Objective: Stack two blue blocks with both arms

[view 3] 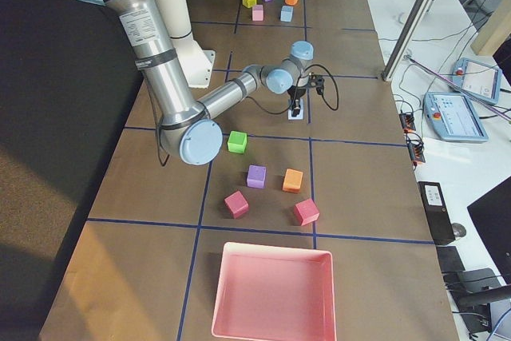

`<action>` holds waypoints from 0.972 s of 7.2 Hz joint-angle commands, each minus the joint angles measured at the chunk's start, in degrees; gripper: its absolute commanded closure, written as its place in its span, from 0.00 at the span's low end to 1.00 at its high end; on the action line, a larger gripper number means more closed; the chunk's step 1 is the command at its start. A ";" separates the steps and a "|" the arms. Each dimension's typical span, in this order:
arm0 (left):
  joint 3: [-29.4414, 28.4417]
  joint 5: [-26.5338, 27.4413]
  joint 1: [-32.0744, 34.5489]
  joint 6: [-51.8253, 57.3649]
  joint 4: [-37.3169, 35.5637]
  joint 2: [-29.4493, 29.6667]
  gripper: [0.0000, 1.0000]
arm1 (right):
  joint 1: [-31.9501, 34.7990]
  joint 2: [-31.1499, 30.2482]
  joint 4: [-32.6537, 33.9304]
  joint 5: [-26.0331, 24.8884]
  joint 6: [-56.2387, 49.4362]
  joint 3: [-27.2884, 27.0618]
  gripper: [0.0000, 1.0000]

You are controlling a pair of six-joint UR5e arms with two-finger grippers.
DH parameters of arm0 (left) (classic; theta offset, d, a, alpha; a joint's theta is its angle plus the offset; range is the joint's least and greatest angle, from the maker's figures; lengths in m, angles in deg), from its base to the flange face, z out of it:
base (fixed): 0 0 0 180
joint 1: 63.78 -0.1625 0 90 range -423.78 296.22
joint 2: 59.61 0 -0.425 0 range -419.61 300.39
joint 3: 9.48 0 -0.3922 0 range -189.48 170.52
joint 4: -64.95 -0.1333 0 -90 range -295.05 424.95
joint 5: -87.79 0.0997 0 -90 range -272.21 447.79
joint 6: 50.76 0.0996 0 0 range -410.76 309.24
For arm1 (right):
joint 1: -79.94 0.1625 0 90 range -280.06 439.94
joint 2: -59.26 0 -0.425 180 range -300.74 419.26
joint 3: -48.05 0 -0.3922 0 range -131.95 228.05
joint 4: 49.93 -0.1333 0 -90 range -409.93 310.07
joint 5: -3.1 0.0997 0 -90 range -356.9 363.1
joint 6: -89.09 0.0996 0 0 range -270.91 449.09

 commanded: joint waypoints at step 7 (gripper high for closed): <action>0.18 0.00 0.00 0.00 0.00 -0.17 0.00 | -11.83 23.90 -0.31 -6.22 16.68 19.01 0.01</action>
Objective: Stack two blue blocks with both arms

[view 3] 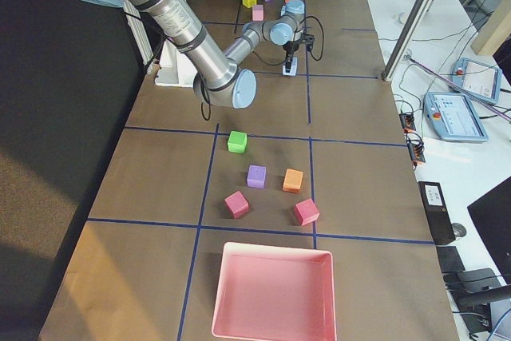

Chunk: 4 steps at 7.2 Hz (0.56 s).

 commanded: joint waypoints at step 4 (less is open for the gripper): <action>0.41 0.00 -0.09 0.00 0.00 -0.61 0.00 | 3.63 -0.34 -1.03 1.88 -1.74 -4.57 0.00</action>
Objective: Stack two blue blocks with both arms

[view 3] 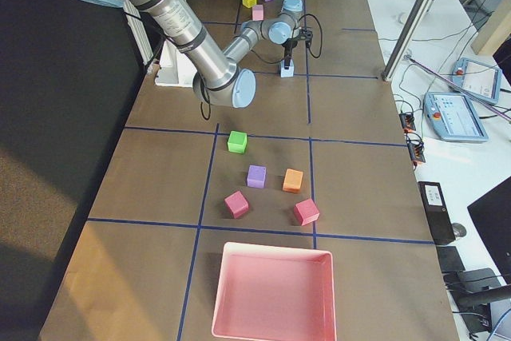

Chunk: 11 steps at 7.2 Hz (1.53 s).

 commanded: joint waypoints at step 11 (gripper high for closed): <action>1.01 -5.98 -19.07 -24.03 14.24 10.37 0.00 | 58.32 -65.85 14.25 19.91 -92.99 -32.88 0.00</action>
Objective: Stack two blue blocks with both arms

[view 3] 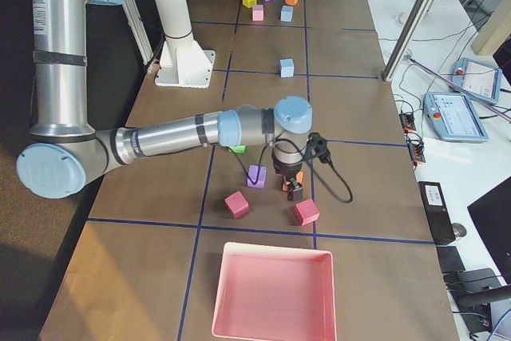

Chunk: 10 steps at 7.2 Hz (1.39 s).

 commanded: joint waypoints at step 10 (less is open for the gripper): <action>-12.17 17.08 -26.43 -26.03 10.43 12.02 0.00 | 2.40 -5.26 -1.10 0.00 -0.67 -0.34 0.00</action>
